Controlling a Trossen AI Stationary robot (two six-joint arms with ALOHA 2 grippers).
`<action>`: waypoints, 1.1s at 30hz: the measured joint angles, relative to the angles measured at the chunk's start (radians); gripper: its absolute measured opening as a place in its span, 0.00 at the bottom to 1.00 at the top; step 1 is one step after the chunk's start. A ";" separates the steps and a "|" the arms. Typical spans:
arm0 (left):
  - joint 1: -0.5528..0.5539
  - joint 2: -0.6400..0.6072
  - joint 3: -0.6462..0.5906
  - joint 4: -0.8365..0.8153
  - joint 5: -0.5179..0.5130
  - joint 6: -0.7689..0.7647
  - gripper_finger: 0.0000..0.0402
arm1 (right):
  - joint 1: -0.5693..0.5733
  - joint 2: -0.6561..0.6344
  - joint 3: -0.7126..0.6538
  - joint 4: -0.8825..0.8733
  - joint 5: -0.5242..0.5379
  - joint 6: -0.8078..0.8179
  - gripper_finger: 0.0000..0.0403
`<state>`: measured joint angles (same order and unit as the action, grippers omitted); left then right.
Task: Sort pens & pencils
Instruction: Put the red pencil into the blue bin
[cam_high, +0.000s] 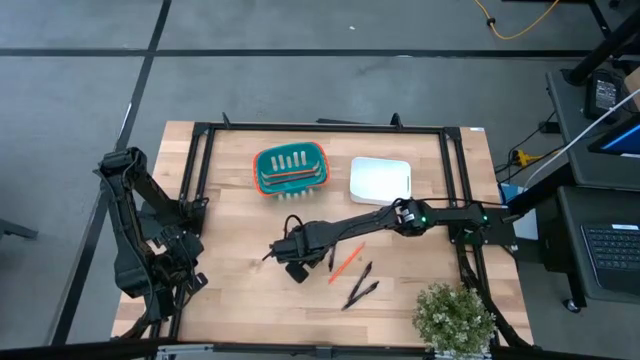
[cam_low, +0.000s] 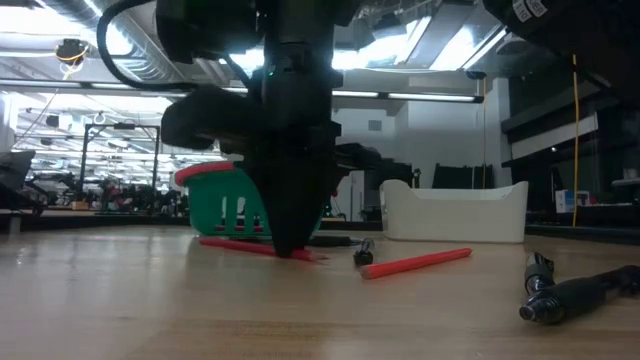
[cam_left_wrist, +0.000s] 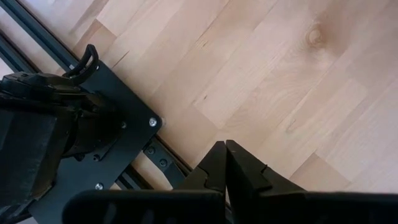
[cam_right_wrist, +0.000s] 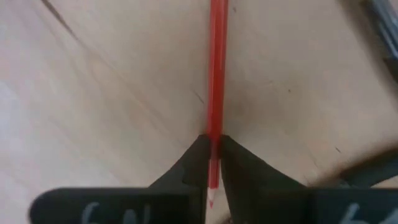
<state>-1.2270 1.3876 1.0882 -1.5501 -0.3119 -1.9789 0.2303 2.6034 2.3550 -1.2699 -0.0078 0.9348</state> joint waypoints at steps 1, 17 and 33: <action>0.000 0.000 0.000 0.000 0.000 0.000 0.00 | 0.000 0.000 0.000 0.000 0.000 0.000 0.13; 0.000 0.000 0.000 -0.001 0.000 0.000 0.00 | 0.000 -0.001 0.001 -0.004 0.002 -0.003 0.02; 0.000 0.000 0.000 -0.001 -0.010 0.000 0.00 | 0.001 -0.024 -0.003 -0.022 0.008 0.004 0.00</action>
<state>-1.2274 1.3876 1.0882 -1.5513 -0.3214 -1.9785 0.2311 2.5796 2.3516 -1.2916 -0.0001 0.9392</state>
